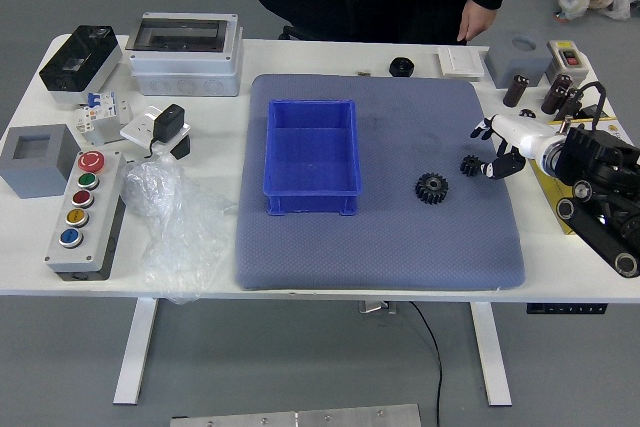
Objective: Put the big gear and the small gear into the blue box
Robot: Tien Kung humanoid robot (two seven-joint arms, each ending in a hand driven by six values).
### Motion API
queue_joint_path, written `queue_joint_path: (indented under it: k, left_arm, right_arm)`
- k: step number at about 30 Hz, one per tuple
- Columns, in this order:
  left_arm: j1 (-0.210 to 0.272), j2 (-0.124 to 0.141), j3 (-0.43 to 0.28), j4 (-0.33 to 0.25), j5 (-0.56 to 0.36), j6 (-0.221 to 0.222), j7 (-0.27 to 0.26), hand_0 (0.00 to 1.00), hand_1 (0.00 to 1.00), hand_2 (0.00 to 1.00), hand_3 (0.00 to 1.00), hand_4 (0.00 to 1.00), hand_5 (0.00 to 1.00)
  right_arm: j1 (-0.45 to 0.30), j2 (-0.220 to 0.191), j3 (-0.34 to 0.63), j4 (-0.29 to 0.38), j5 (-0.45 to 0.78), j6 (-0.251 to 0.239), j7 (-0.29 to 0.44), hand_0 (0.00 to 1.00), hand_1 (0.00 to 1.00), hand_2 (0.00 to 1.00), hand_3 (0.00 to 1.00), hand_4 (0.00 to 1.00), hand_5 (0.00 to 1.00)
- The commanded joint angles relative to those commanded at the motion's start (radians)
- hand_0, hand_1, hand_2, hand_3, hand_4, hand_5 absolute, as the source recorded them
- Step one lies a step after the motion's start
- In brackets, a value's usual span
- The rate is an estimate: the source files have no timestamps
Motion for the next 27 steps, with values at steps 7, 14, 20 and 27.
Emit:
queue_joint_path:
  k: [7,14,20,27]
  left_arm:
    - [-0.001,-0.001,0.006,0.0,-0.001,0.0,0.0,0.862,0.832,0.833,0.789,0.599,0.374]
    - [-0.005,-0.001,0.009,0.0,0.001,0.0,-0.001,0.862,0.832,0.833,0.788,0.599,0.373]
    - [-0.007,-0.003,0.009,0.0,0.0,0.0,-0.001,0.862,0.832,0.832,0.788,0.598,0.374]
    - [-0.006,-0.003,0.011,0.0,-0.002,0.001,0.0,0.862,0.831,0.832,0.788,0.599,0.374]
  right_arm:
    - [0.005,0.007,-0.013,-0.033,0.018,-0.008,0.008,0.541,0.554,0.799,0.815,0.642,0.102]
    - [0.015,0.021,-0.023,-0.067,0.033,-0.017,0.015,0.542,0.554,0.8,0.813,0.642,0.1]
    - [0.027,0.038,-0.033,-0.09,0.04,-0.021,0.018,0.544,0.551,0.796,0.808,0.651,0.096]
    - [0.039,0.053,-0.048,-0.105,0.043,-0.02,0.016,0.544,0.55,0.794,0.805,0.653,0.092]
